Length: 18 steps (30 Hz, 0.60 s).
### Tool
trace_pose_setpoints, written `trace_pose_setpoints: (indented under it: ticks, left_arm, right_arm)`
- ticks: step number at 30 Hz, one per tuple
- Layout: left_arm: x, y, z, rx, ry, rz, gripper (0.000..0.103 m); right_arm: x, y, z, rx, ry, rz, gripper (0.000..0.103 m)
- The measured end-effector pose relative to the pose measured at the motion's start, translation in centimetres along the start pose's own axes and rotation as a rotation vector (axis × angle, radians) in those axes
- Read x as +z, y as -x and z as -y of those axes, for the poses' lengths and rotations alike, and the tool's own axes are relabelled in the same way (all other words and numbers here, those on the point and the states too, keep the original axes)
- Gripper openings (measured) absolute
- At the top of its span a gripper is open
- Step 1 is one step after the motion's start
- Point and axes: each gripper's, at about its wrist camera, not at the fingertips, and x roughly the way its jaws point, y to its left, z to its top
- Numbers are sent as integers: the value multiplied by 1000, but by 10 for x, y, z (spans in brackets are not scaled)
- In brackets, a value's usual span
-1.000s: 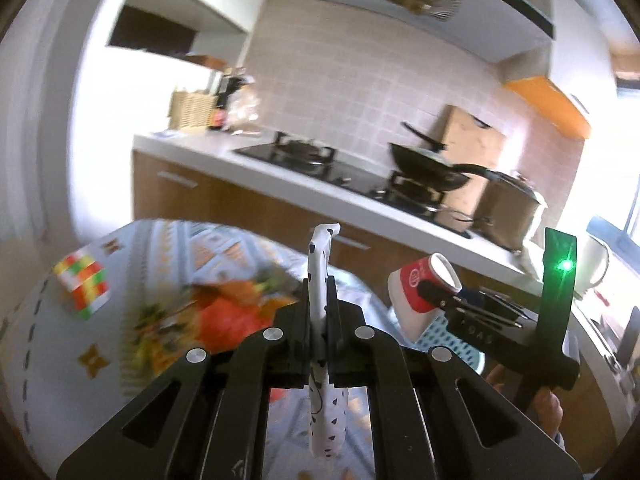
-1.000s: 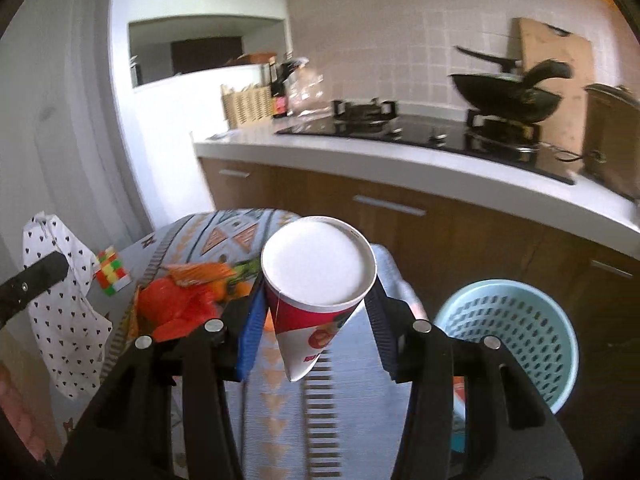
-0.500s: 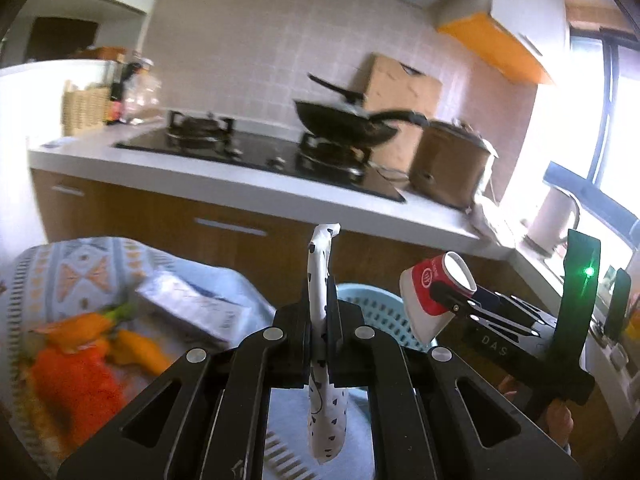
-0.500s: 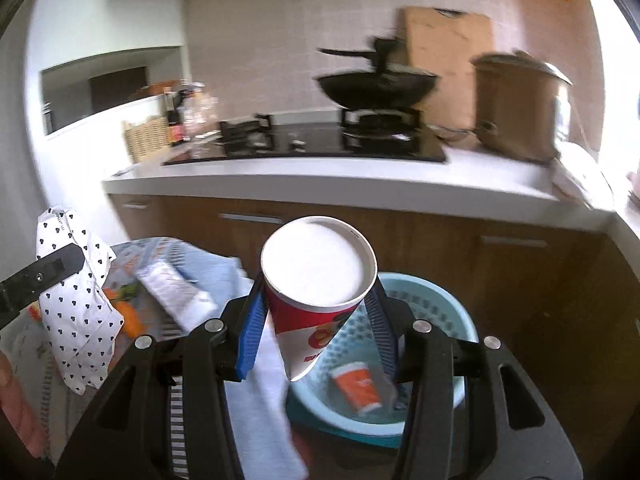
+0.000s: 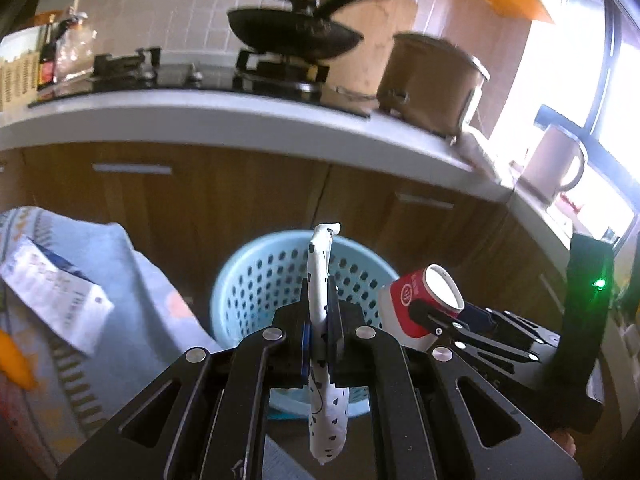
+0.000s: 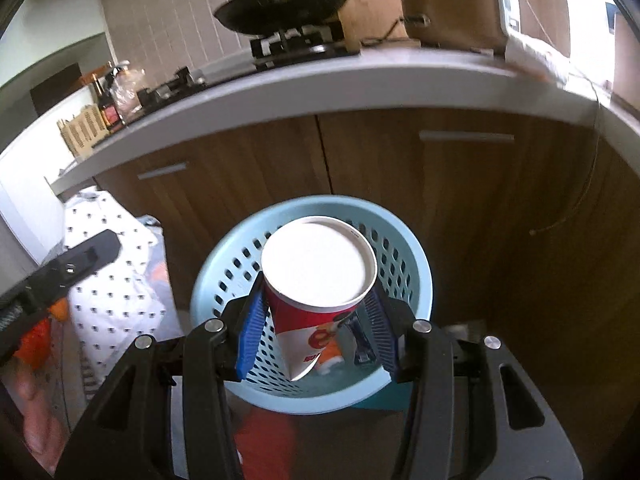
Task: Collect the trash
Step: 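Lower the red-white cup into the blue basket and open the right tool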
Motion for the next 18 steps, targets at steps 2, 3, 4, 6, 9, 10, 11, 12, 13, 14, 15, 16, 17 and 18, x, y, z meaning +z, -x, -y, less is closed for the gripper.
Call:
trace_pose_setpoints:
  ticks: [2,3,4,6,9,10,11,12,13,14,15,16,17,18]
  left_arm:
    - [-3,-13,1,-3,4,-23,5]
    - [-5,-18,2,-5,5,-34,5]
    - [-6,-23,3,-6,6,-41,5]
    - [-8,-32,4,-17,7,-60,5]
    - [-10,-40,7,-16,-1,-73,6]
    - [-11,-43,8,-15,-2,-78,8]
    - [-12,-45,9,-14,-3,-81,10]
    - [-13,-46,9,-3,-3,-85,20]
    - [-13,-48,10,4,-3,-87,31]
    - [-14,-49,10,8,-1,-90,35]
    - [-16,-48,10,12,-3,-90,37]
    - [-15,-49,10,13,-5,-92,37]
    - [-15,-48,9,14,-6,-92,37]
    - [-15,-46,9,14,-5,-91,37]
  right_arm:
    - [-3,-10,2,-3,-3,-24,45]
    - [-5,-14,3,-3,-5,-35,45]
    - [-6,-17,4,-3,-7,-41,45]
    - [-9,-24,9,2,-18,-57,45]
    - [-11,-31,14,-3,-29,-74,45]
    - [-11,-33,15,-5,-31,-79,45]
    - [-13,-35,17,-8,-34,-86,45]
    - [-14,-36,18,-11,-35,-90,45]
    - [-15,-37,18,-14,-35,-92,45]
    - [-15,-37,19,-17,-34,-94,45]
    - [-15,-37,20,-17,-33,-95,45]
    - [-15,-37,20,-18,-34,-96,45]
    - [-15,-37,20,-18,-36,-97,46]
    - [-15,-36,20,-17,-39,-95,48]
